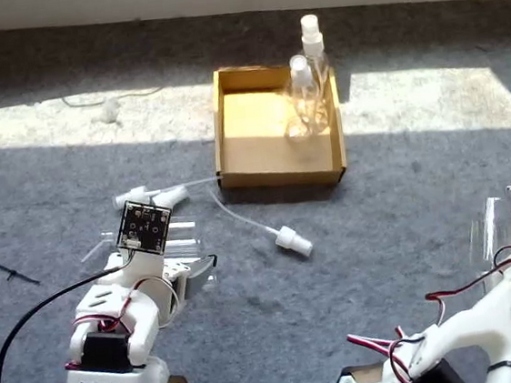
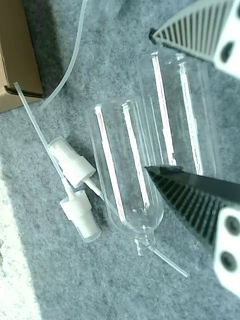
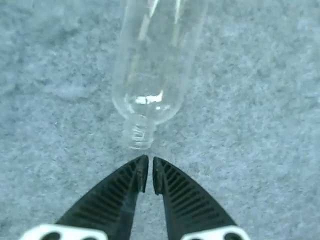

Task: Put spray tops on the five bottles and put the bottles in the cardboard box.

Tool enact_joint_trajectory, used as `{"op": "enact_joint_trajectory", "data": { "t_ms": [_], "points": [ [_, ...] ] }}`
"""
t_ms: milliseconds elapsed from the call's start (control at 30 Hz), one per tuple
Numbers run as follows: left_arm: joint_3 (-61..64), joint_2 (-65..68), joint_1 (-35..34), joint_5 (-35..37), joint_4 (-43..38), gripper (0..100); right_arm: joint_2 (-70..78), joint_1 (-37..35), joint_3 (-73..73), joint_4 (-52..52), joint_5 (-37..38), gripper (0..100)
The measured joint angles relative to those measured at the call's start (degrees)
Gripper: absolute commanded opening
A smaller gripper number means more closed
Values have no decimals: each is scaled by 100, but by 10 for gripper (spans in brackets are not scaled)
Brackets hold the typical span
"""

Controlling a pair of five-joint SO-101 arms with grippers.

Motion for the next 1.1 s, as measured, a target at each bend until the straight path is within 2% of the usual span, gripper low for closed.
{"op": "enact_joint_trajectory", "data": {
  "t_ms": [167, 300, 733, 1100],
  "points": [
    [0, 0, 0, 0, 0, 336, 0, 229, -554, -255, -70, 5],
    [0, 0, 0, 0, 0, 336, 158, 220, -448, -334, -70, 5],
    [0, 0, 0, 0, 0, 336, 2127, -35, -826, -677, -633, 5],
    [0, 0, 0, 0, 0, 336, 2224, -1301, -844, -527, -651, 5]
  ]
}}
